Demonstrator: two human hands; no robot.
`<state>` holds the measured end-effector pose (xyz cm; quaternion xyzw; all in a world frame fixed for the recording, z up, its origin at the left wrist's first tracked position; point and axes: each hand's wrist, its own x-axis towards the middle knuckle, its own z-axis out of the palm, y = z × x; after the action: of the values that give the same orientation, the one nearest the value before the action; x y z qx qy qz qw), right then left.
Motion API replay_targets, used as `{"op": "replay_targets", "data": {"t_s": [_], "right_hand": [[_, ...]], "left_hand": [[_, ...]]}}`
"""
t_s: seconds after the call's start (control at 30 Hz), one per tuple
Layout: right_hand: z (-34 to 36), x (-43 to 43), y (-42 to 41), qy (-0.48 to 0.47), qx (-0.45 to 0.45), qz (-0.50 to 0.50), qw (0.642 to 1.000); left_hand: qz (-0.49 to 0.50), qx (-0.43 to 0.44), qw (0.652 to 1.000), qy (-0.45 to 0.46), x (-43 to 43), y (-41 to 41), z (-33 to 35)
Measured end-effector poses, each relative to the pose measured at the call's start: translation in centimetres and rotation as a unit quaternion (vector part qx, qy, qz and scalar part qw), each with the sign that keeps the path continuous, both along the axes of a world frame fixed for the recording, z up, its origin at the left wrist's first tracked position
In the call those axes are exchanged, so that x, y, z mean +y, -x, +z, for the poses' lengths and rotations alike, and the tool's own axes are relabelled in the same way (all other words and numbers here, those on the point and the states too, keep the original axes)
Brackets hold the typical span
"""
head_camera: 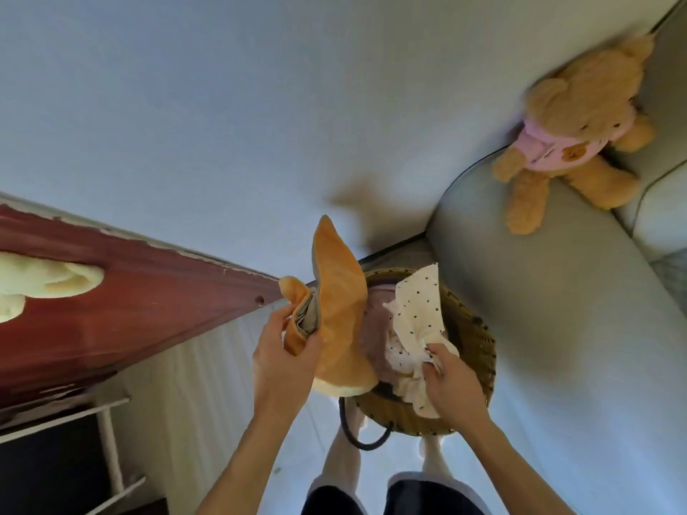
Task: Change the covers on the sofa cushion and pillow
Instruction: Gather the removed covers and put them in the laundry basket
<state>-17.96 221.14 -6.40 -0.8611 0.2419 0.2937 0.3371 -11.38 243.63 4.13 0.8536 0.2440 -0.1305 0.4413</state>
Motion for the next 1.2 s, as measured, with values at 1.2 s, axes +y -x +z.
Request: {"op": "replay_targets", "data": {"t_s": [1.2], "right_hand": [[1.9,-3.7,-3.9,-0.171,-0.165,0.245,0.94]], "left_hand": [[-0.284,0.082,0.955,0.021,-4.9,0.8,-3.3]]}}
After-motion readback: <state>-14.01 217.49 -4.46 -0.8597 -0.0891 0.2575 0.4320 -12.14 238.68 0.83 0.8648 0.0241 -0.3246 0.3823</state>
